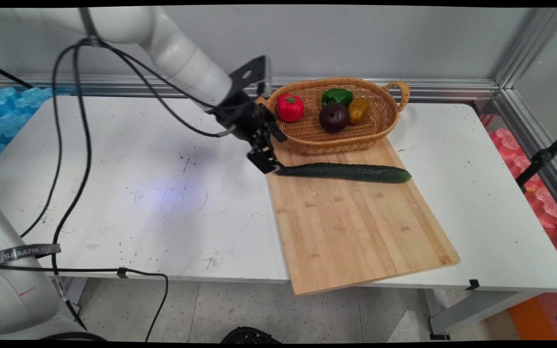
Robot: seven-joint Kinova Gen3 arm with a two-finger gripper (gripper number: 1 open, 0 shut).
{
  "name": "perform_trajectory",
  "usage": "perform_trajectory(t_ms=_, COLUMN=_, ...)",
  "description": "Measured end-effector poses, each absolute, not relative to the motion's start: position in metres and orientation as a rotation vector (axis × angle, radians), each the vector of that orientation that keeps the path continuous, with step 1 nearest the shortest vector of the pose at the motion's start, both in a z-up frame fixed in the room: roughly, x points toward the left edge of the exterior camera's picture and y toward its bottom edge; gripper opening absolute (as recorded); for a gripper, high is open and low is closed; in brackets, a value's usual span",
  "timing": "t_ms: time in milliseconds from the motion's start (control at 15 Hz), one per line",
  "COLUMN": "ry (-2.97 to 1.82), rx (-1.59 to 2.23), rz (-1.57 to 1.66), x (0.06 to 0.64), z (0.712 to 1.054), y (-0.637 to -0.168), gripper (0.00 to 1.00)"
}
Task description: Pick up the cucumber from the cutting board
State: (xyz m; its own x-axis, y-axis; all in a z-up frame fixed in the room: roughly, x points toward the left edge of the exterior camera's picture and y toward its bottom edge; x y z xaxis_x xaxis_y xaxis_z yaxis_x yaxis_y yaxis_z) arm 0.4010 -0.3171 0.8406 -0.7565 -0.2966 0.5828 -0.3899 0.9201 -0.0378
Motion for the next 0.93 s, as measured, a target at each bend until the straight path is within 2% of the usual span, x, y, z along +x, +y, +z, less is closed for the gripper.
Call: perform_trajectory(t_ms=933, ry=-2.509, rx=0.482, rz=0.29, x=0.304, z=0.818, y=-0.348, gripper=1.0)
